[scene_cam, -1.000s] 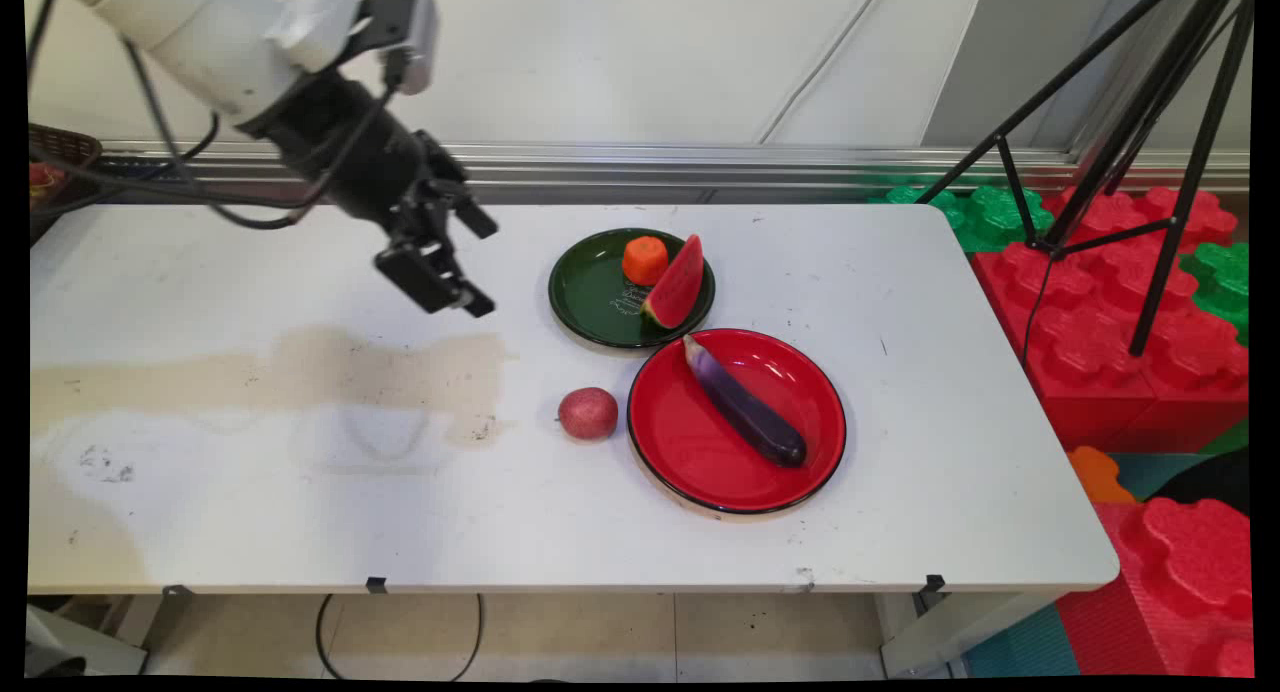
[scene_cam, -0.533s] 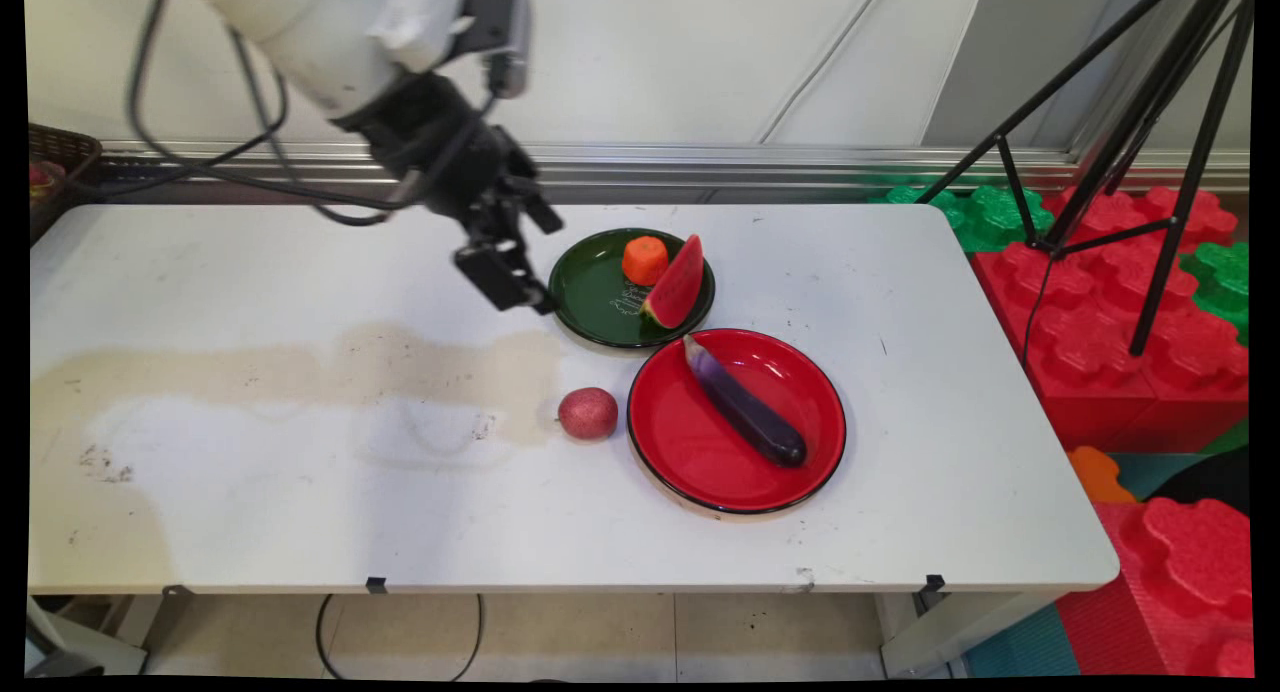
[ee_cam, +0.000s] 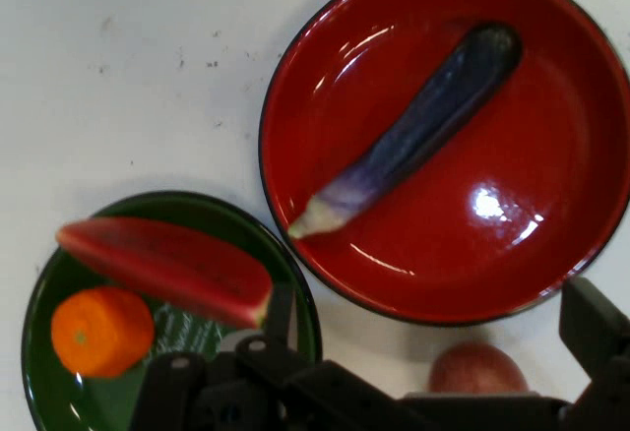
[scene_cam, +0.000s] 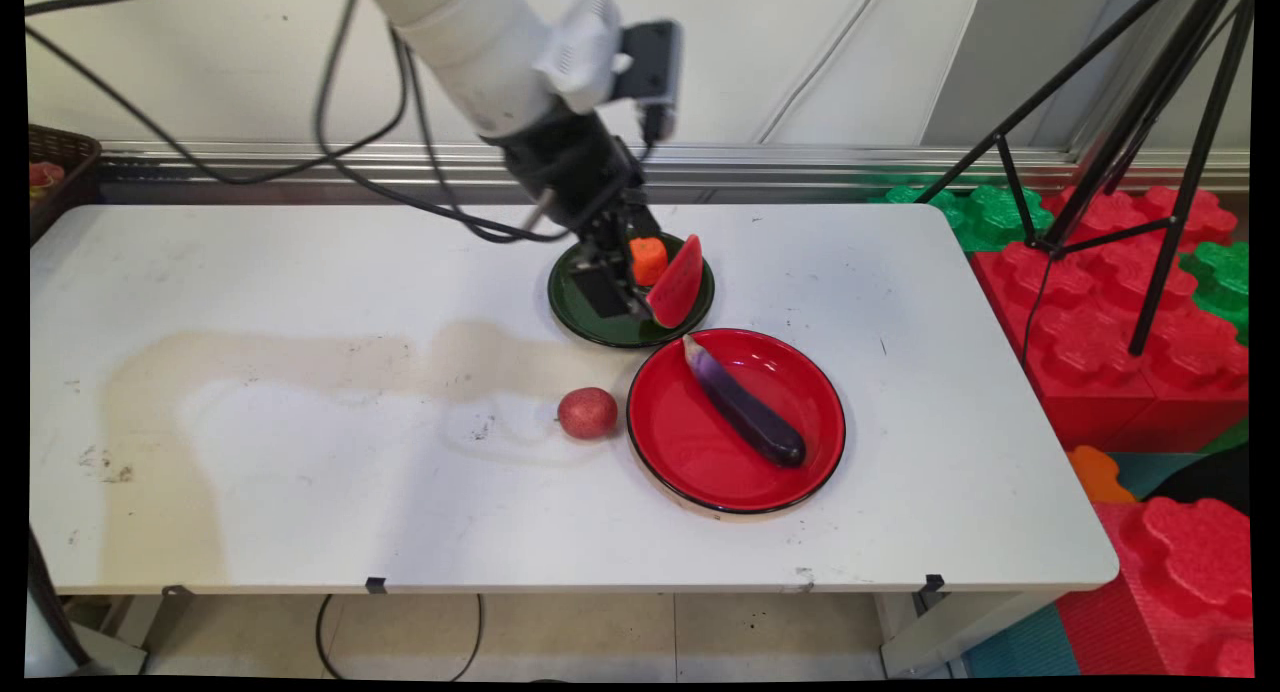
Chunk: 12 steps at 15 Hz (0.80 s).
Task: Pick up the eggplant from the red plate
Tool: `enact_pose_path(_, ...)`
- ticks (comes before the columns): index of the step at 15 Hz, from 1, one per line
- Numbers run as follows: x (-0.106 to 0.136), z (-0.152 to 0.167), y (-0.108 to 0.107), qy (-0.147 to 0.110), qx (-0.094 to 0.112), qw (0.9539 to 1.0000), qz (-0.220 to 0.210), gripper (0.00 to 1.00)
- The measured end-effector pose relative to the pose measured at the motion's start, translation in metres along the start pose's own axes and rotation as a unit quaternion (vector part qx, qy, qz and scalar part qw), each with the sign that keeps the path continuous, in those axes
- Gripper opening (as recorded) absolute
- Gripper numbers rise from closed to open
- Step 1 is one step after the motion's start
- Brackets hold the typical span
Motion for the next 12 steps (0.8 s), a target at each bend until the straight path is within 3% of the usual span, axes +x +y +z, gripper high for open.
enact_pose_path(6, 0.032, 0.057, -0.018, -0.021, -0.002, 0.9975, 0.067, 1.0)
enact_pose_path(12, 0.045, 0.107, -0.034, -0.016, -0.031, 0.9915, 0.125, 1.0)
